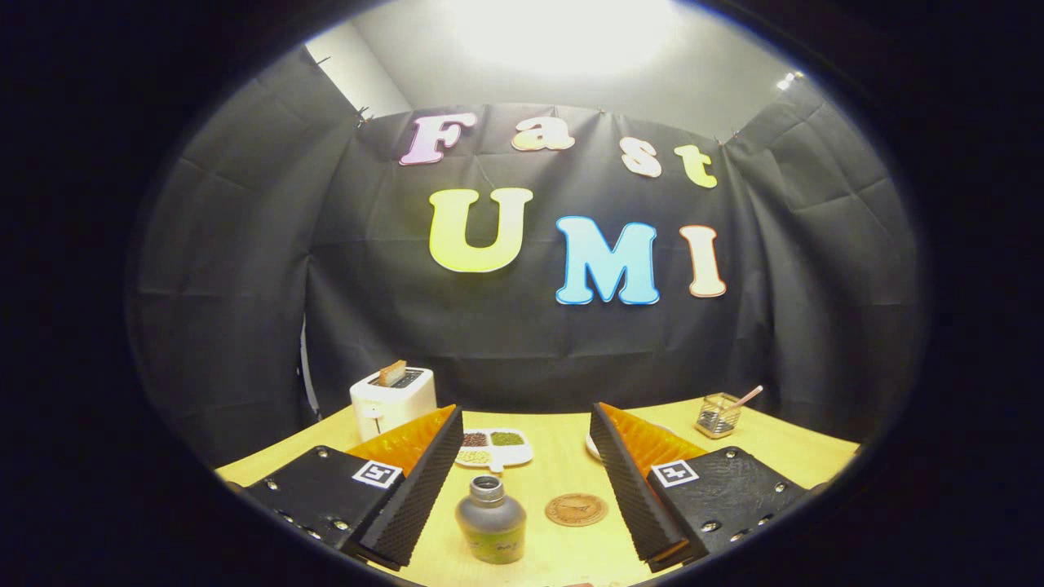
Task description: Take the bottle from table, then pour the juice into the cup, finally place the bottle on the coaster
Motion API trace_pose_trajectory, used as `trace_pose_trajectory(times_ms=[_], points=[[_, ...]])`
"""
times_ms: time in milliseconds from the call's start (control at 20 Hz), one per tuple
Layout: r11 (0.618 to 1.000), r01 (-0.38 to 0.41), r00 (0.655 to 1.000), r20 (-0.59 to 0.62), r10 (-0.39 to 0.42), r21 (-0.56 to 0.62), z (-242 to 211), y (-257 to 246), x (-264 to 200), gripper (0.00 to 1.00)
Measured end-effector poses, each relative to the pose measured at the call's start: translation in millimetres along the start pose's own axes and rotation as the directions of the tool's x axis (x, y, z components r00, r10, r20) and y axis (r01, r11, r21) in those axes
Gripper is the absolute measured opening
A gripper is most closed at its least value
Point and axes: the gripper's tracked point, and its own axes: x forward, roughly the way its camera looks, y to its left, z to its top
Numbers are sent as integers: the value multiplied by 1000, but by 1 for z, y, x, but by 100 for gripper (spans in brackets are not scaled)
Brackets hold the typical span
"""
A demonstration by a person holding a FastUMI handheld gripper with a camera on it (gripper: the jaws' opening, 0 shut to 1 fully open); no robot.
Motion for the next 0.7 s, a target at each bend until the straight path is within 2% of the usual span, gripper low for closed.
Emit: trace_pose_trajectory(times_ms=[200,350,550,700], points=[[999,-47,999,-15,47,25,-40,15,8,96],[999,-41,998,-36,41,15,-69,15,13,96],[995,-100,994,-35,99,-26,-98,31,20,96],[995,-89,994,-67,87,-33,-124,28,24,96]])
